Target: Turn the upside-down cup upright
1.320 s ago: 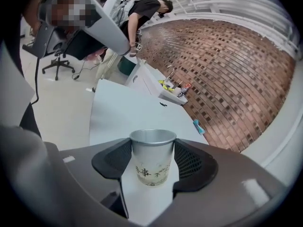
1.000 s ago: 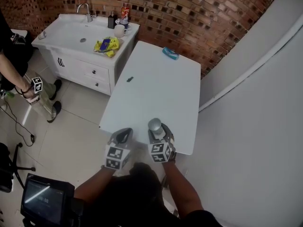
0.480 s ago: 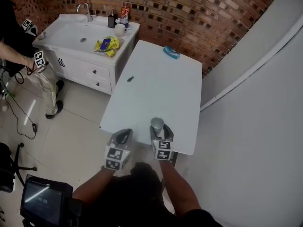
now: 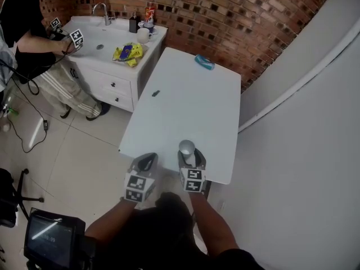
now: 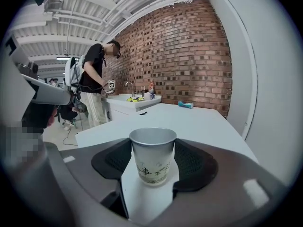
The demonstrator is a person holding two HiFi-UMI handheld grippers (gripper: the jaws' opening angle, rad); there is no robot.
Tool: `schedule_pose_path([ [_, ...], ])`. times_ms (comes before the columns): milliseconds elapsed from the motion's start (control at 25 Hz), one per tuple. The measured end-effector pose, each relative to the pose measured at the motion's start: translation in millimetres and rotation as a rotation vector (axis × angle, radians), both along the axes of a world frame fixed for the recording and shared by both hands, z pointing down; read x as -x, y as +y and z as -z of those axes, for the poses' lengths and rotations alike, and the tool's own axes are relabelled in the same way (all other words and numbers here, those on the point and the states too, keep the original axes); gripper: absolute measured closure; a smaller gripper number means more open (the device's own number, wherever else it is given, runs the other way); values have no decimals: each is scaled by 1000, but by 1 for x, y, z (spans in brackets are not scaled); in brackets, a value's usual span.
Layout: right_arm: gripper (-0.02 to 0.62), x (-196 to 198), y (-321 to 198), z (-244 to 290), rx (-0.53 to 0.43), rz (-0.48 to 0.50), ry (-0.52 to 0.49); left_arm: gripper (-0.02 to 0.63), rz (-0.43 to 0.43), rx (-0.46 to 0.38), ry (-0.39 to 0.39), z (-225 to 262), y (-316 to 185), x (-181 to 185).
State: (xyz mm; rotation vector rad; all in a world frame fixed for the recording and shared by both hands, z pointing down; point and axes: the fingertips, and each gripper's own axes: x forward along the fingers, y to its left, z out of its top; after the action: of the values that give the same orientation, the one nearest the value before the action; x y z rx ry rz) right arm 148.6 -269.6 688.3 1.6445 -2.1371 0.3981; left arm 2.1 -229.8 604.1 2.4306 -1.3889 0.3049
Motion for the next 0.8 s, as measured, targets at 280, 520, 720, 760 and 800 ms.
schedule_pose_path([
  [280,299,0,16,3,15,-33,-2,604,2,-3,5,2,0,-1],
  [520,272,1,19,-2,38,-45,0,605,-7,-5,2,4,2,-2],
  [720,252,5,27,-3,40,-37,-2,604,-8,-10,4,5,4,0],
  [760,250,5,30,-4,41,-43,-2,604,-9,-12,4,5,4,0],
  [800,250,4,32,-4,42,-50,-5,605,-10,-13,5,5,5,0],
])
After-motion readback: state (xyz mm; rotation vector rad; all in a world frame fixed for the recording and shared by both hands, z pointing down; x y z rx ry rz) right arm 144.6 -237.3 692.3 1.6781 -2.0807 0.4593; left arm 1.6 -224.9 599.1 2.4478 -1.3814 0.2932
